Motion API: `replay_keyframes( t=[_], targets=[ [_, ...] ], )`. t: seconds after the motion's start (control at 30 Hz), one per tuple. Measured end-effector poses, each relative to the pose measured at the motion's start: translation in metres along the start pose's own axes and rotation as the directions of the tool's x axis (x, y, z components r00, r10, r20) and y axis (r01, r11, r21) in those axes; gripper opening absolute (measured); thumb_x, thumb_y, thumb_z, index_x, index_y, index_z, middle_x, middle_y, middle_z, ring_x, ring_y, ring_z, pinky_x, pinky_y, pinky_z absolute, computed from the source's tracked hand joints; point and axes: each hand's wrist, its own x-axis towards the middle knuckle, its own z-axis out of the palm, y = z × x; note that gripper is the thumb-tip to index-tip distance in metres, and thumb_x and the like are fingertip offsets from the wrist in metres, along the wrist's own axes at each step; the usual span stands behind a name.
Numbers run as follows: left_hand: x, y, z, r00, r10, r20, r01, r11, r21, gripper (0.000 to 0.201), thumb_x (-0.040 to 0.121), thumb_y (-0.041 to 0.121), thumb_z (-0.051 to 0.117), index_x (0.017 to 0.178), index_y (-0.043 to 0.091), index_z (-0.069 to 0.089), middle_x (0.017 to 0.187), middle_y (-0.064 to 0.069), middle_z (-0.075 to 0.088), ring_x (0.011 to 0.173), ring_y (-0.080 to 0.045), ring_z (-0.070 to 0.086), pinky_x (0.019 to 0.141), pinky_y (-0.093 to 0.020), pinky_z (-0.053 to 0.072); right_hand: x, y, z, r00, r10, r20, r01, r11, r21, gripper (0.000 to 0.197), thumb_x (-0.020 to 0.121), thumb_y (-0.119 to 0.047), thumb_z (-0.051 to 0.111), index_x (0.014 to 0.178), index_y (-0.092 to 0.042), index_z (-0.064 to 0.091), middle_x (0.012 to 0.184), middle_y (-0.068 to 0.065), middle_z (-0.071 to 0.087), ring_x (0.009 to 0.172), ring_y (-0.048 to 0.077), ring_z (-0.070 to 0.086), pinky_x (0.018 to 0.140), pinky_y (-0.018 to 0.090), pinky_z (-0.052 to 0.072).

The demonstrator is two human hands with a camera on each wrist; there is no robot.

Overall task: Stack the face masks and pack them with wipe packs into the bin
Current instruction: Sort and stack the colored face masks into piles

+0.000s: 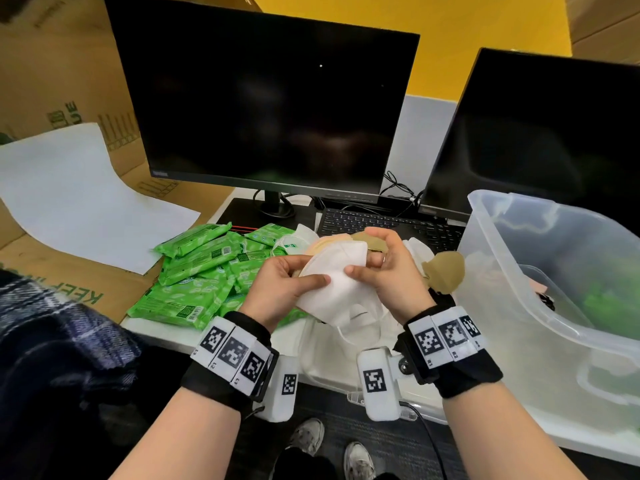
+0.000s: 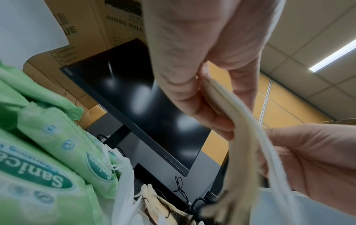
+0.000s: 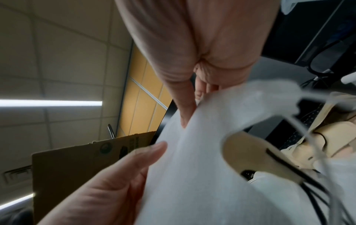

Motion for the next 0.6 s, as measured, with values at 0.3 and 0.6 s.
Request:
replay_keyframes(
  t=[0.3,0.6],
  targets=[
    [-0.002,0.001,0.0,0.998,0.026,0.056,-0.025,1.0,-0.011,0.032,0.078,-0.019,0.055,0.098,0.004,0.065,0.079,0.004,0.073,0.071,-0.009,0.067,0.071,-0.022,0.054,0.006,0.004,0.004,0.999,-0.009,0.04,0.017,0.982,-0.189,0.031,0.083,-0.01,0.066,0.113,-0.009,0.058,0.088,0.013,0.06,0.085,0.031,0.061,0.083,0.042,0.05],
    [0.004,0.002,0.014,0.967,-0.115,-0.228,0.034,0.943,-0.332,0.049,0.096,0.016,0.044,0.142,0.022,0.026,0.116,-0.011,0.055,0.113,-0.027,0.052,0.1,-0.035,0.038,0.011,0.01,0.01,0.993,-0.105,-0.053,0.099,0.99,-0.096,0.017,0.097,-0.016,0.044,0.113,-0.021,0.046,0.118,0.003,0.057,0.116,0.021,0.053,0.103,0.044,0.04]
  ],
)
